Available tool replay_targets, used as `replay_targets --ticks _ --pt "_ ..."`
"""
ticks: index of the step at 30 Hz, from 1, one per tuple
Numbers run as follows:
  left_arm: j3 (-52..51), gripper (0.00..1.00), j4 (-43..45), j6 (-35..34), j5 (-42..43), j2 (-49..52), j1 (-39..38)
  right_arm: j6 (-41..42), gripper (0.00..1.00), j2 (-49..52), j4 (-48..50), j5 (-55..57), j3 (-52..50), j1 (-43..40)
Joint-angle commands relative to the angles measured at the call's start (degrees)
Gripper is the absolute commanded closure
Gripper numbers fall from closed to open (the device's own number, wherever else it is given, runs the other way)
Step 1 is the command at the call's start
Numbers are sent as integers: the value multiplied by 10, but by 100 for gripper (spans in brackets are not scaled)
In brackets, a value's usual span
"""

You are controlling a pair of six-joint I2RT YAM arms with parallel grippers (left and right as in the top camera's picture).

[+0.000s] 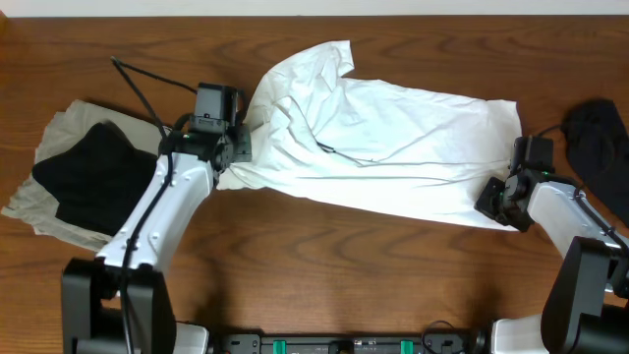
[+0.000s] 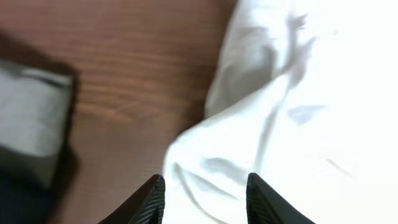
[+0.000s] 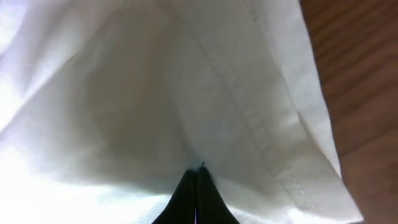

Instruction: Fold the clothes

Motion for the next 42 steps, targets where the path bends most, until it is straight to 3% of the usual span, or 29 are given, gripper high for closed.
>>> replay_targets --ticks 1,11,28,42 --pt "-2 57 -2 10 37 16 -19 28 99 28 -13 73 -28 -13" --pt "-2 57 0 11 46 66 -63 58 99 28 -26 104 -28 -62" --pt "-5 57 5 12 67 130 -80 34 99 28 -16 81 -28 -61" --pt "-72 58 -29 5 82 157 -80 32 99 28 -14 82 -28 -61"
